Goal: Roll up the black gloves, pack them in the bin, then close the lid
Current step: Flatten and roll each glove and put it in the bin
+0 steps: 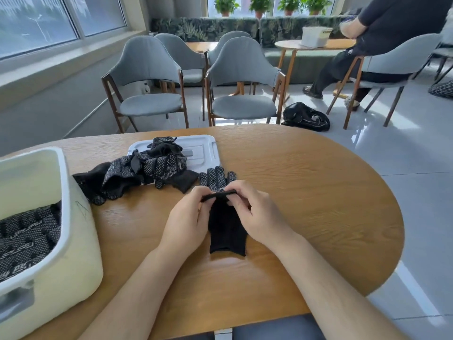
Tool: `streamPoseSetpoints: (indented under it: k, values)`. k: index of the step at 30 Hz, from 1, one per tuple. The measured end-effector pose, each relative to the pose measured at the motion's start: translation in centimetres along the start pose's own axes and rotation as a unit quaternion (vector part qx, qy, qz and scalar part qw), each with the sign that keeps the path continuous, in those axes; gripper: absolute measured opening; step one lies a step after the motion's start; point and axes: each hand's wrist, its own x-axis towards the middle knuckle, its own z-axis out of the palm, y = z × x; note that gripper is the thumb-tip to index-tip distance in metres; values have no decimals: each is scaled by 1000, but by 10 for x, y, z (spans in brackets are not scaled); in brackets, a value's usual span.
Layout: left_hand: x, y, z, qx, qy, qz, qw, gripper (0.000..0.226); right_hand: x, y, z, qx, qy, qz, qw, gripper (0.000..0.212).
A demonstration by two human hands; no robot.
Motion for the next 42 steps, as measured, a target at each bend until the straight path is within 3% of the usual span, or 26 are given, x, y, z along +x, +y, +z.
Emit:
streamPoseSetpoints:
  k: [4, 9, 14, 16, 19, 23, 26, 33, 42]
  values:
    - [0, 21, -9, -51, 28, -21, 998, 27, -7, -15, -18, 33, 52, 9, 998, 13]
    - [15, 43, -26, -166, 26, -73, 983, 9, 3, -42, -44, 97, 53, 76, 991, 9]
    - [57, 46, -34, -105, -25, -93, 990, 20, 37, -45, -56, 90, 32, 142, 985, 6]
    - [74, 49, -36, -109, -27, -102, 988, 12, 53, -47, -57, 110, 37, 154, 981, 2]
    - [94, 56, -45, -125, -2, -82, 989, 2, 70, -56, -62, 139, 79, 110, 981, 15]
    - [87, 63, -52, -118, 32, -31, 992, 4, 63, -61, -70, 100, 104, 23, 989, 11]
    - [53, 45, -41, -101, 12, -18, 995, 11, 29, -48, -56, 46, 70, 6, 996, 15]
    - [-26, -8, -15, -34, -95, 99, 990, 13, -59, -5, -12, -42, -9, -34, 998, 14]
    - [-45, -14, -19, -7, -124, 139, 983, 10, -71, -6, -8, -103, -36, -57, 992, 4]
